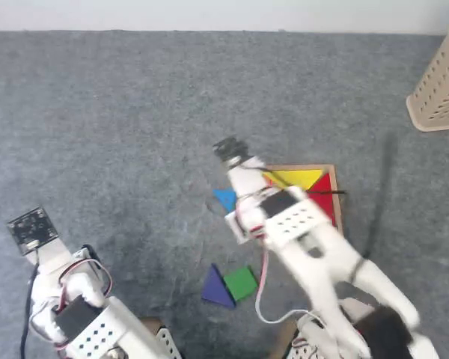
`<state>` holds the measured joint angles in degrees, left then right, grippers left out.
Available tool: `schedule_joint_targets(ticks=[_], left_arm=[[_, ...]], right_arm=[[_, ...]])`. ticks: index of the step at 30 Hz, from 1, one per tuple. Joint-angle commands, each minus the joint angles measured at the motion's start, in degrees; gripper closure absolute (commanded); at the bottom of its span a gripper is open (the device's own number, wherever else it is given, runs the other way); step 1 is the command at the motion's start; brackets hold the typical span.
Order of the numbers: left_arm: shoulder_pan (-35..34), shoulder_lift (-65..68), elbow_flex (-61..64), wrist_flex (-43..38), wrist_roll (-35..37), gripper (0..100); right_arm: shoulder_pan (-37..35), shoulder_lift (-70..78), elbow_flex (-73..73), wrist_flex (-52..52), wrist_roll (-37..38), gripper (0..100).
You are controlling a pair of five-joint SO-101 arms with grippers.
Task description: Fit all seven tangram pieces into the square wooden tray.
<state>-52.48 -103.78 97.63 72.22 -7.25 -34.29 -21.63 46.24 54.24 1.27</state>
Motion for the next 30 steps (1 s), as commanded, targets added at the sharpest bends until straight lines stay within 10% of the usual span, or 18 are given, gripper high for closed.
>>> schedule_joint_targets(ticks=[1, 11, 30], left_arm=[[0.1, -0.6, -1.1, 0.2, 0.5, 77], [0.1, -0.6, -1.1, 0.2, 0.5, 77], [0.1, -0.6, -1.1, 0.2, 0.5, 77]], right_arm=[[8.1, -9.1, -3.1, 2.9, 8.8, 95.7], [17.5, 0.8, -7.2, -0.7, 28.1, 95.6], [19.0, 14.0, -7.6, -7.9, 28.0, 82.1]])
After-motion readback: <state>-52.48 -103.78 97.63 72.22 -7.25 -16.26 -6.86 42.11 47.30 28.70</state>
